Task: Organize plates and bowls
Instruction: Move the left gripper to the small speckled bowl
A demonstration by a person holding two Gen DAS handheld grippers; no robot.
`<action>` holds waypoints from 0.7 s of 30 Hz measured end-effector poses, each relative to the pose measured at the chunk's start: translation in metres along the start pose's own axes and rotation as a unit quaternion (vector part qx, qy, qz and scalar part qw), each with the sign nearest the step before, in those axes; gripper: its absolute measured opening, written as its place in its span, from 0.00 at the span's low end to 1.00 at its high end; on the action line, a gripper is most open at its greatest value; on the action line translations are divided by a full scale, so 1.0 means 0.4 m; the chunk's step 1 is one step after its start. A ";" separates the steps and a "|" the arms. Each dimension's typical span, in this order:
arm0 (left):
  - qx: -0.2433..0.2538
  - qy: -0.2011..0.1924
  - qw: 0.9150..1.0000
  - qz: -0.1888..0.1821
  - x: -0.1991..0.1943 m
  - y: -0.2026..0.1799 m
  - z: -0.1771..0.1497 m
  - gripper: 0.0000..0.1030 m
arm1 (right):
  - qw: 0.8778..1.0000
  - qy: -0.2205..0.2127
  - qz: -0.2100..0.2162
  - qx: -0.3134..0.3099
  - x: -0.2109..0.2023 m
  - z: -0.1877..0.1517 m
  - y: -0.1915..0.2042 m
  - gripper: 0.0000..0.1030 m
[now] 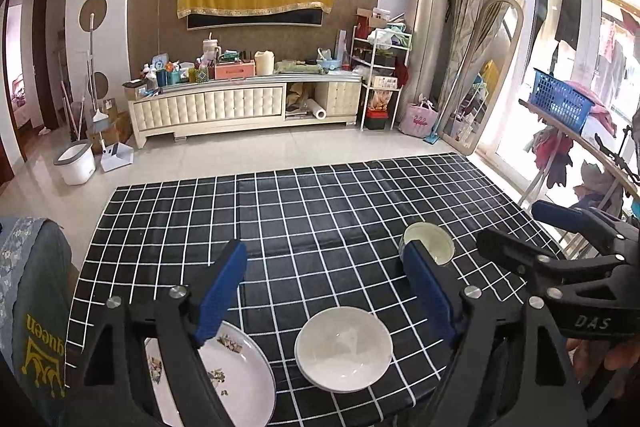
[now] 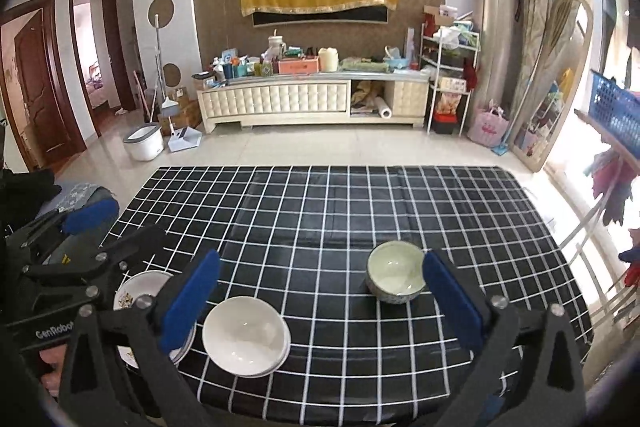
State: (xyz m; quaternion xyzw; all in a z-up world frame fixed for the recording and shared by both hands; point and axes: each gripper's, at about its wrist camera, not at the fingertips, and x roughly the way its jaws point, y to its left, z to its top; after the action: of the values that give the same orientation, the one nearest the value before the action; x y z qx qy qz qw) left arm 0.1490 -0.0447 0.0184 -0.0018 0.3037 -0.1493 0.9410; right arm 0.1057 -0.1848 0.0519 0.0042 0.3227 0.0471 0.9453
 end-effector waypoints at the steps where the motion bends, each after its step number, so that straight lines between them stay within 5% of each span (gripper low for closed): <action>1: 0.001 -0.002 1.000 -0.003 0.000 -0.004 0.006 0.77 | 1.000 0.001 0.000 0.000 -0.001 0.003 -0.004 1.00; 21: 0.041 0.005 0.999 -0.030 0.097 -0.149 0.072 0.77 | 0.999 0.004 -0.022 0.028 0.046 0.034 -0.163 1.00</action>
State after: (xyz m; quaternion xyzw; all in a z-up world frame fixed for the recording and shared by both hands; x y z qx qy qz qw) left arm 0.1787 -0.1153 0.0254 0.0279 0.3019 -0.1899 0.9338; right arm 0.1343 -0.2478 0.0490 0.0230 0.3278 0.0170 0.9443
